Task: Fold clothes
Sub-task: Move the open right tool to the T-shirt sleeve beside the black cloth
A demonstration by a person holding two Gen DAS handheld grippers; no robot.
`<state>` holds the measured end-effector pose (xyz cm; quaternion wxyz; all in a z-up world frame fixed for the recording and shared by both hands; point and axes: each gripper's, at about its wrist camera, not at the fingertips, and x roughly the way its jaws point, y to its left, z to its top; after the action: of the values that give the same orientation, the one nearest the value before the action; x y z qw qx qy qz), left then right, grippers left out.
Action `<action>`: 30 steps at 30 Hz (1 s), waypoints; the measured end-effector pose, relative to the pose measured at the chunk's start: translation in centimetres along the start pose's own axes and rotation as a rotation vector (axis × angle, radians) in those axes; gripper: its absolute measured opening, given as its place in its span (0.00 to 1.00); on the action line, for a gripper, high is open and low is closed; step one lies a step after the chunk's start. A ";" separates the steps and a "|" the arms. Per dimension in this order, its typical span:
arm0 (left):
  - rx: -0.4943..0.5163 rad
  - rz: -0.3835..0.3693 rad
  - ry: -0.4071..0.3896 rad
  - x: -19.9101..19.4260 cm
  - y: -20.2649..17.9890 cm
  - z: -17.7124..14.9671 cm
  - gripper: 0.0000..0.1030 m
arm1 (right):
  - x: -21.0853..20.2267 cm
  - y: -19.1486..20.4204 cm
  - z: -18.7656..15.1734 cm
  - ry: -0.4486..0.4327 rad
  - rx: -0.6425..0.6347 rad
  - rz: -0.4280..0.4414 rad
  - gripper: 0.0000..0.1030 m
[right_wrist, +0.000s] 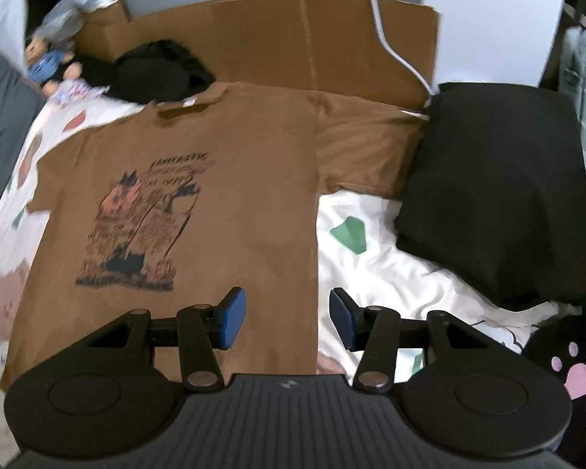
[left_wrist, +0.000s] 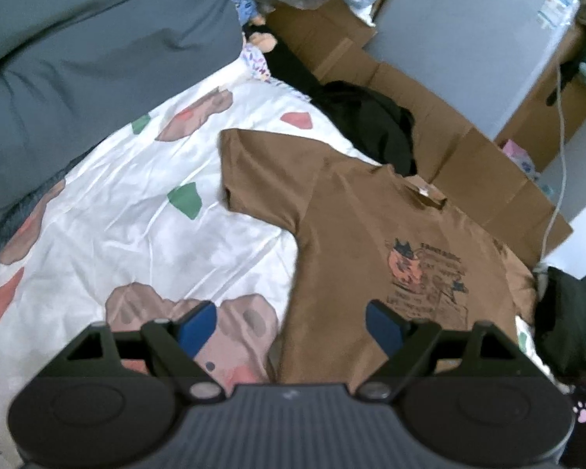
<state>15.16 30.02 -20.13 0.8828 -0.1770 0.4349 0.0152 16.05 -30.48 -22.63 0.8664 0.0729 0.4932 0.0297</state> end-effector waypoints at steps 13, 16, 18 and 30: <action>0.008 0.029 0.006 10.6 -0.6 5.5 0.83 | 8.7 -3.3 3.0 -0.046 0.169 -0.048 0.43; 0.042 0.041 0.029 13.3 -1.4 6.3 0.83 | 11.4 -4.7 3.7 -0.045 0.220 -0.073 0.39; 0.043 0.039 0.045 14.8 -1.7 6.7 0.83 | 12.6 -5.5 4.1 -0.048 0.257 -0.084 0.38; 0.023 0.033 0.104 22.2 -3.4 8.0 0.83 | 17.0 -7.8 5.0 -0.148 0.524 -0.215 0.36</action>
<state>35.61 26.58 -31.80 0.8607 -0.1601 0.4830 0.0154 28.91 -36.54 -35.77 0.8499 0.2435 0.4242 -0.1959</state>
